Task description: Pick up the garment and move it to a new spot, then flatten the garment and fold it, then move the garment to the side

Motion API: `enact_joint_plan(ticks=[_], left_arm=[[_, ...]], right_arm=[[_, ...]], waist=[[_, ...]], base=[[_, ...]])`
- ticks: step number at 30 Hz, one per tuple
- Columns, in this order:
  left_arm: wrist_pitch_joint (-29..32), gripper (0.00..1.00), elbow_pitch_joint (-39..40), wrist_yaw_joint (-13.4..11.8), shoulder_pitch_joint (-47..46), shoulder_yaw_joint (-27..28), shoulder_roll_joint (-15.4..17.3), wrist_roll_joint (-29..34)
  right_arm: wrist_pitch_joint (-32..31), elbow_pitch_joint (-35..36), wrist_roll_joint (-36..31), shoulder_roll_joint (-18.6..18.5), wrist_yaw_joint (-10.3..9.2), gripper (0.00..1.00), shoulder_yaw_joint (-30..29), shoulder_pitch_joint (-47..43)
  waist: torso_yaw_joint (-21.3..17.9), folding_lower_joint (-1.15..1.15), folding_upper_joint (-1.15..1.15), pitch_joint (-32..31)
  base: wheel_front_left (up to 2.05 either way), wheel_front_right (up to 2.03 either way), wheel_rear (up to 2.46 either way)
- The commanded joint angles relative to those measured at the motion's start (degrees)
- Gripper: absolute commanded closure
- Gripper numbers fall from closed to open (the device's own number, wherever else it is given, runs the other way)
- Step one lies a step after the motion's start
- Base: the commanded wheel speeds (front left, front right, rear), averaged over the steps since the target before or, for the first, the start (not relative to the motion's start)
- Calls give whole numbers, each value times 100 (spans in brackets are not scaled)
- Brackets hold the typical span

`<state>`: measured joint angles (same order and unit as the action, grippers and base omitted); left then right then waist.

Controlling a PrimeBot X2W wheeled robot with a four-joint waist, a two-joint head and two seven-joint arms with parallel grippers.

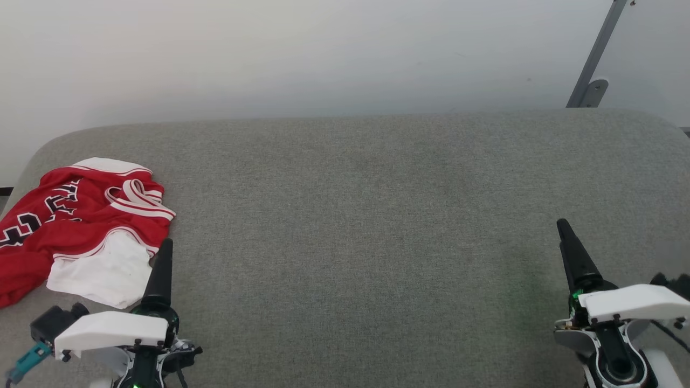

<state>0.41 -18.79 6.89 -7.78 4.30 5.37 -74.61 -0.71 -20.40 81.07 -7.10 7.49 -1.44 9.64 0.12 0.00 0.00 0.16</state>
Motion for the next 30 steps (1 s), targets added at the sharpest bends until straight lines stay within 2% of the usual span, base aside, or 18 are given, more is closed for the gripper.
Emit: enact_joint_plan(ticks=[1, 8, 14, 23, 30], left_arm=[[-54, 0, 140, -27, -195, -4, 63, 291], [-213, 0, 324, -109, -203, -15, 94, 1348], [-360, 0, 382, -226, -256, -126, 196, 2282], [-535, 0, 405, -359, -254, -330, 353, 3196], [-661, 0, 335, -502, -282, -530, 450, 3797]], right_arm=[[69, 57, -191, -99, 0, 0, 75, 225], [243, 23, -1065, -273, 0, 0, 237, 436], [390, 91, -2203, -373, 0, 0, 223, 565], [564, 6, -3579, -418, 0, 0, 211, 684], [691, -227, -4383, -424, 0, 0, 214, 819]], waist=[[1, 0, 0, 0], [6, 0, 0, 1], [11, 0, 0, 1], [11, 0, 0, -17], [18, 0, 0, -40]], base=[[0, 0, 0], [0, 0, 0], [0, 0, 0], [0, 0, 0], [0, 0, 0]])
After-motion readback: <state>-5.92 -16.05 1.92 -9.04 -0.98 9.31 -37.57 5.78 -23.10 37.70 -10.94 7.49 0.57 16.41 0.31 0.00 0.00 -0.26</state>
